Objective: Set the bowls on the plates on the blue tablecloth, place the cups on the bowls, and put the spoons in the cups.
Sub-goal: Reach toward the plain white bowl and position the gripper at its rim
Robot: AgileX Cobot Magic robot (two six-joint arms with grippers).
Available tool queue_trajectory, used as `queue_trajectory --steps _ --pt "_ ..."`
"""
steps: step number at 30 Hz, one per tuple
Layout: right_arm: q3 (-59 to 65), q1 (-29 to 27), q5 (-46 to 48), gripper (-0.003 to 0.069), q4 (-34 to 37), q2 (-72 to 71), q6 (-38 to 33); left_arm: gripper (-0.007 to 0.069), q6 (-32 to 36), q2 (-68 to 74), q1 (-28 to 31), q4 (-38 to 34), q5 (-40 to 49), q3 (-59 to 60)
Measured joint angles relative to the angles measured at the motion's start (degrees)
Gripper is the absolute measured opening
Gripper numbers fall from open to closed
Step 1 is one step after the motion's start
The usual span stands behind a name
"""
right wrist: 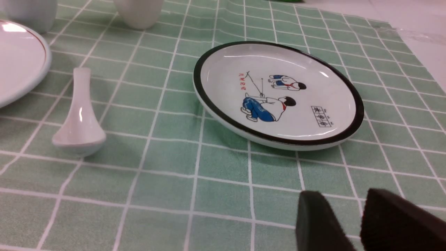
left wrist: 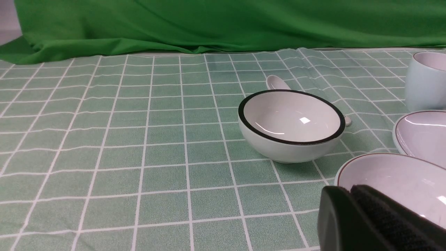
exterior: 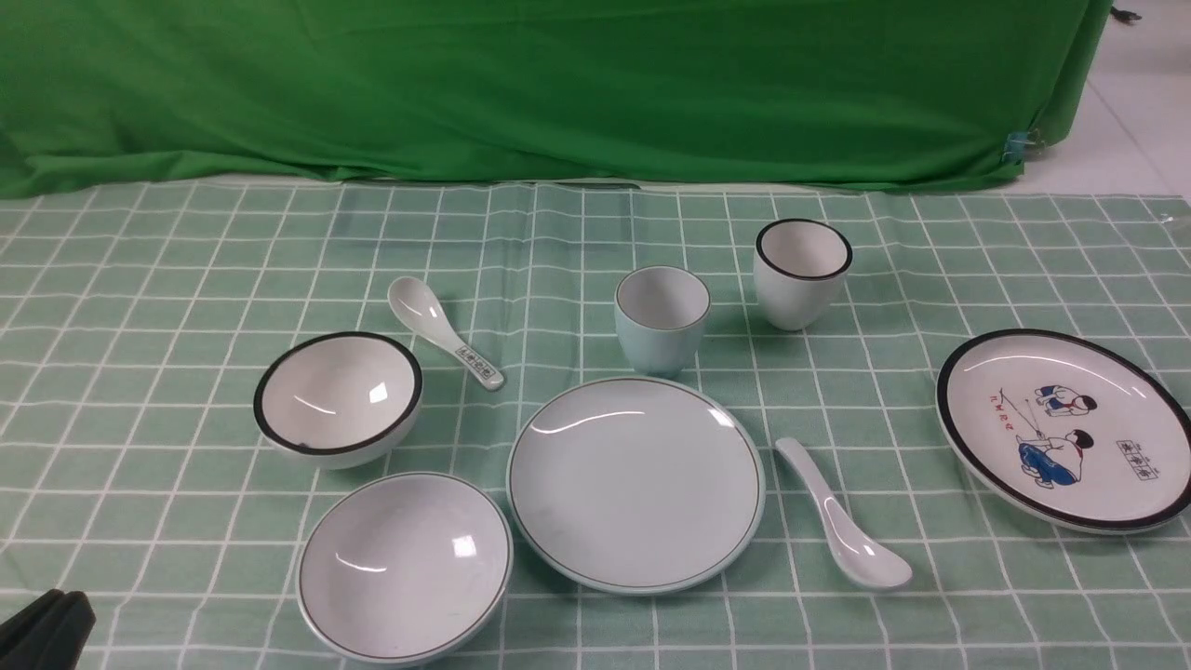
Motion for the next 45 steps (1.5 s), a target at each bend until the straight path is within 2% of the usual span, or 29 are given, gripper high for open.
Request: queue_trajectory --steps 8,13,17,21,24,25,26,27,28,32,35,38,41,45 --pt "0.00 0.00 0.00 0.0242 0.00 0.00 0.00 0.0017 -0.24 0.00 0.00 -0.55 -1.19 0.05" --pt "0.00 0.00 0.00 0.0242 0.00 0.00 0.00 0.0017 -5.53 0.00 0.00 -15.40 -11.25 0.05" --pt "0.00 0.00 0.00 0.0242 0.00 0.00 0.00 0.0017 -7.08 0.00 0.00 -18.43 -19.13 0.05" --pt "0.00 0.00 0.00 0.0242 0.00 0.00 0.00 0.0017 -12.77 0.00 0.00 -18.89 -27.97 0.05" --pt "0.00 0.00 -0.58 0.0242 0.15 0.00 0.29 0.0017 -20.72 0.00 0.00 -18.47 -35.97 -0.02" --pt "0.00 0.00 -1.73 0.0242 0.74 0.00 1.42 0.0017 -25.43 -0.06 0.00 -17.79 -37.54 -0.93" --pt "0.00 0.00 -1.98 0.0242 1.12 0.00 2.12 0.0017 -26.20 -0.06 0.00 -17.42 -37.54 -1.22" --pt "0.00 0.00 -5.97 0.0242 4.16 0.00 7.35 0.0017 -32.81 -0.09 0.00 -14.40 -35.17 -5.93" --pt "0.00 0.00 -9.42 0.0242 6.06 0.00 11.98 0.0017 -34.94 0.37 0.00 -11.74 -32.66 -10.10" --pt "0.00 0.06 -22.98 0.0242 9.95 0.00 29.16 0.0017 -36.96 10.58 0.00 -1.96 -9.97 -29.60" --pt "0.00 0.06 -26.80 0.0242 10.11 0.00 31.76 0.0017 -35.06 19.15 0.00 -0.18 5.51 -37.97" --pt "0.00 0.06 -28.86 0.0242 10.22 0.00 32.52 0.0017 -27.97 29.32 0.00 0.42 19.06 -45.10" --pt "0.00 0.06 -29.08 0.0242 10.22 0.00 32.75 0.0017 -22.83 38.73 0.00 0.57 28.14 -48.04" --pt "0.00 0.11 -30.14 0.0242 10.27 0.00 34.29 0.0017 -19.01 51.35 0.00 0.19 35.18 -49.10"
